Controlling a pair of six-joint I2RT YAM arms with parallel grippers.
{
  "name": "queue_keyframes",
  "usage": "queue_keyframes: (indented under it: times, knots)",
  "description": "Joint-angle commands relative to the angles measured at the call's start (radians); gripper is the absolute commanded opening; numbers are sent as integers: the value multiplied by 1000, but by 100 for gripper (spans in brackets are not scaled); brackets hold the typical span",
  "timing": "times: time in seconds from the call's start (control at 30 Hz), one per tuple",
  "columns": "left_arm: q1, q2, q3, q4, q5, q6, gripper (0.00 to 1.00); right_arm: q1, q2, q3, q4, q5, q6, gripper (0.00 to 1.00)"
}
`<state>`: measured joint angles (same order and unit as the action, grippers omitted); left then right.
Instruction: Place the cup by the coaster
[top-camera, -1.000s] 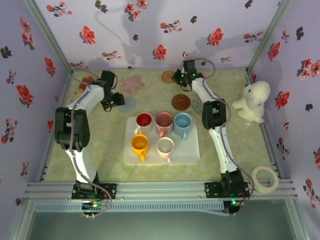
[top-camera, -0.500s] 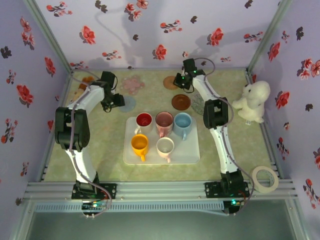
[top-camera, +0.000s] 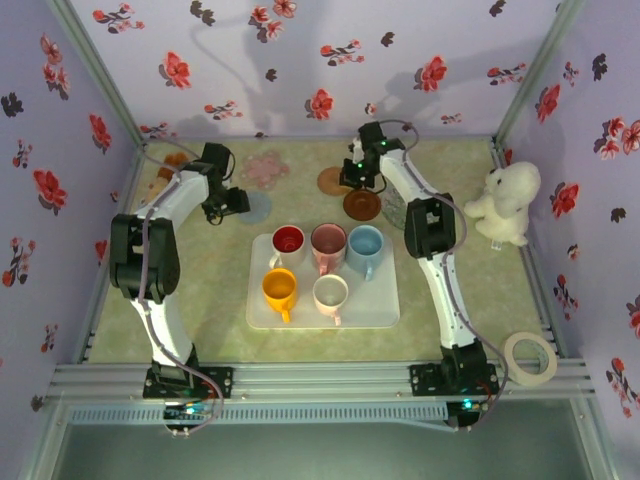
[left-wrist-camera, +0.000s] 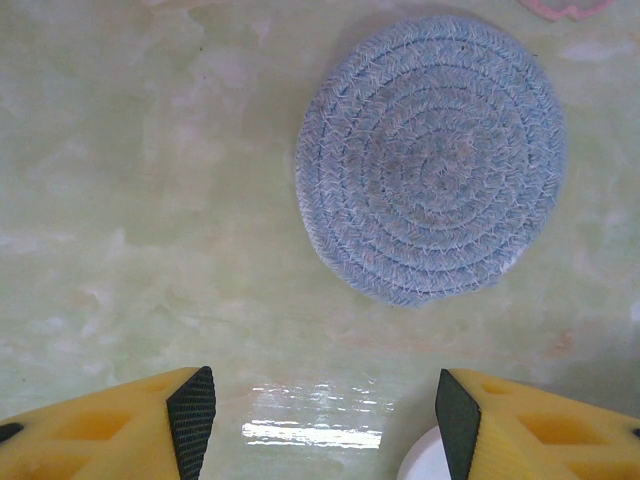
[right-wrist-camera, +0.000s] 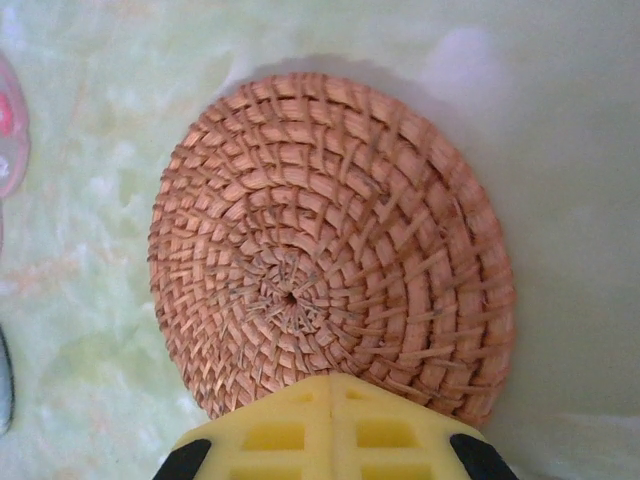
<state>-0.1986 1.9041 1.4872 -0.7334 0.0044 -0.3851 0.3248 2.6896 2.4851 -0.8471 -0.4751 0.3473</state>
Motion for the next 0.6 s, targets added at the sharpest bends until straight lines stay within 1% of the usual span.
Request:
queue_keyframes:
  times: [0.0,0.3,0.57]
  knots:
    - [-7,0,1,0,18,9,64,38,28,3,-69,-62,-42,4]
    - [-7,8,10,6,18,8,64,55,36,-2,-123,-83,-90,5]
    - [-7,22,28,13,20,6,64,57,17,-39,-181,-72,-136,4]
